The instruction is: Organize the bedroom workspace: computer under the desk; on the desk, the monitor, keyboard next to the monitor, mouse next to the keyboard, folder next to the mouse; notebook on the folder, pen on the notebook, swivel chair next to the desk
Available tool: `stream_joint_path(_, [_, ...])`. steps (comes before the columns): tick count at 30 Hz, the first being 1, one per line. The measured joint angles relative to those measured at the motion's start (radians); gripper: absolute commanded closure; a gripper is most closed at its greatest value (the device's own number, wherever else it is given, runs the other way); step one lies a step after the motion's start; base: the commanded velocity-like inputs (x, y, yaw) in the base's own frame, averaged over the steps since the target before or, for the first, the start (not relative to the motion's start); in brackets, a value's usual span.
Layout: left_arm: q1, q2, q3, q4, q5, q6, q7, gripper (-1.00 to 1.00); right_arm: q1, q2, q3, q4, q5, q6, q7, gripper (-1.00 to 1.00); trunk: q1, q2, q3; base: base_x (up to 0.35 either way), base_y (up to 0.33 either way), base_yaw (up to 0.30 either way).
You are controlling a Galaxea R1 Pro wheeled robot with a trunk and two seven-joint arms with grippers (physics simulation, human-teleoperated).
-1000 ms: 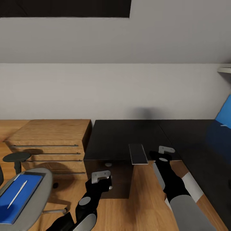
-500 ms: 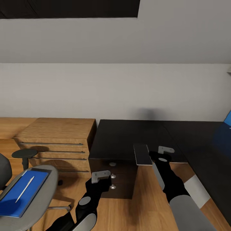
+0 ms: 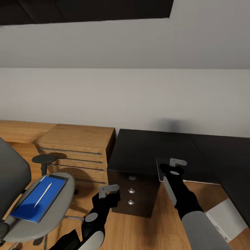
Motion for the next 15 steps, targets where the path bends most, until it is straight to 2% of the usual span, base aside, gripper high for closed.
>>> stream_joint_path(5, [0.000,0.004,0.004,0.001,0.000,0.000,0.005,-1.00,0.001,0.022,0.001,0.003,0.002,-0.001,0.000,-1.00,0.000,0.000,0.000,0.000,0.000,0.277])
stream_joint_path(12, [0.000,0.012,0.007,0.004,0.000,-0.002,0.066,-1.00,0.002,0.026,0.001,0.004,0.001,-0.001,0.001,-1.00,0.000,0.000,0.000,0.000,0.000,0.277])
stream_joint_path(15, [0.000,0.011,0.014,0.005,0.001,-0.002,0.073,-1.00,0.003,0.026,0.001,0.004,0.001,-0.001,0.001,-1.00,0.000,0.000,-0.001,0.000,0.000,0.270])
